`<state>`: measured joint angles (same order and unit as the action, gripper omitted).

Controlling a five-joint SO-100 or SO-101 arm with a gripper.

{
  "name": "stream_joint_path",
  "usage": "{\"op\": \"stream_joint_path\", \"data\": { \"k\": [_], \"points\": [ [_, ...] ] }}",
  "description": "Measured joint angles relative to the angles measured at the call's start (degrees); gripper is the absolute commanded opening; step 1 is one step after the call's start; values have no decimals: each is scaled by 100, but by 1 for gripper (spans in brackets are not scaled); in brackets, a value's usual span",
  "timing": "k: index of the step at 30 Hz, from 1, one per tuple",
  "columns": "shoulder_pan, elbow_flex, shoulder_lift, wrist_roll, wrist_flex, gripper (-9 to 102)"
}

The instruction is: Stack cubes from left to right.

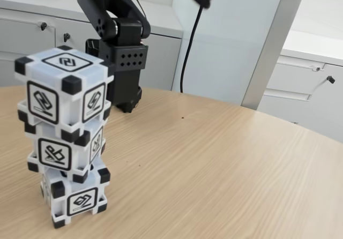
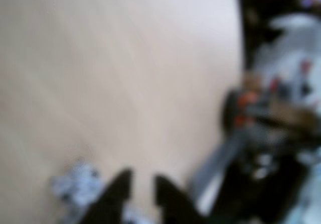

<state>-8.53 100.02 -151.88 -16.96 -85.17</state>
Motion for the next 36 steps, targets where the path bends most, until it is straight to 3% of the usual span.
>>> {"op": "stream_joint_path", "data": {
  "k": [7,19,36],
  "points": [
    [-149,1116,-773,457,237,5],
    [-167,4324,-2241,993,1802,0],
    [-88,5889,-3243,932,1925,0]
  ]
}}
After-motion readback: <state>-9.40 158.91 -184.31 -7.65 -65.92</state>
